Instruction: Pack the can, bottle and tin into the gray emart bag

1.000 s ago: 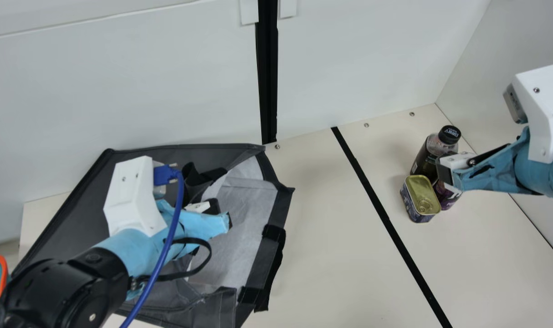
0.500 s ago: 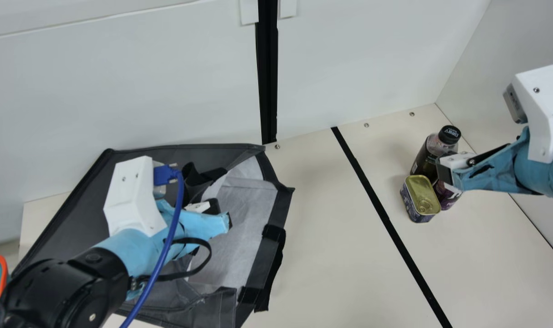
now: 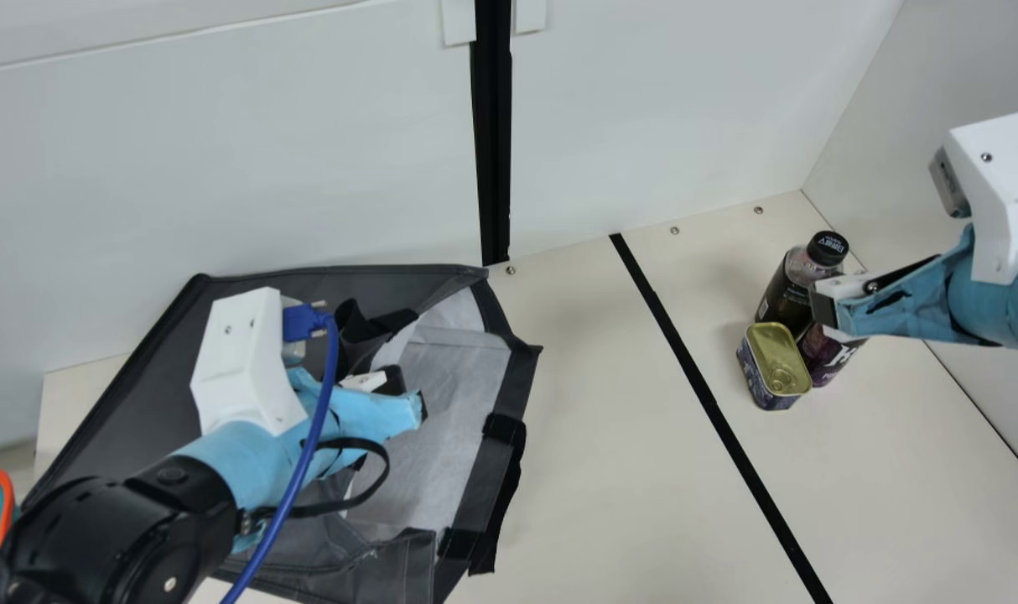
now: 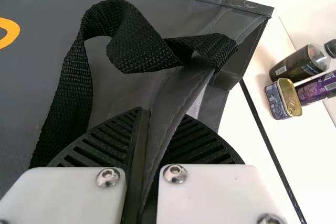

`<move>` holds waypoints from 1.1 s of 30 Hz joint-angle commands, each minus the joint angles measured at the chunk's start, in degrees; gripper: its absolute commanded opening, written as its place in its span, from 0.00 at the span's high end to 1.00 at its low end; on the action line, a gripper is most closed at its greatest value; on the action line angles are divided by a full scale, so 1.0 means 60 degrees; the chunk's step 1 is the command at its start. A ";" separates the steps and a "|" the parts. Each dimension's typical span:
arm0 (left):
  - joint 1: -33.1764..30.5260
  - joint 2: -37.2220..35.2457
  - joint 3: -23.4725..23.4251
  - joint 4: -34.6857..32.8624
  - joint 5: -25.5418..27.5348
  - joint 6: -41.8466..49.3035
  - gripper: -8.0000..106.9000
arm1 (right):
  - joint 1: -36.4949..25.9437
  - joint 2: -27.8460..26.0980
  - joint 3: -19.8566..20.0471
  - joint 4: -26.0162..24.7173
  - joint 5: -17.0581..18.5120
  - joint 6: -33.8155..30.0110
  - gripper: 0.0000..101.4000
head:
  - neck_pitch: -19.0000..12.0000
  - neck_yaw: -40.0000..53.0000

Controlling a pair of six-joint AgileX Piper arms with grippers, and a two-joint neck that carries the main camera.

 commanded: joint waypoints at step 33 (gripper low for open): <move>0.0000 0.0000 0.0000 0.0000 0.0000 0.0000 0.84 | -0.0430 0.1364 -0.0120 -0.0491 -0.0248 -0.0182 0.10 | -0.0216 -0.0023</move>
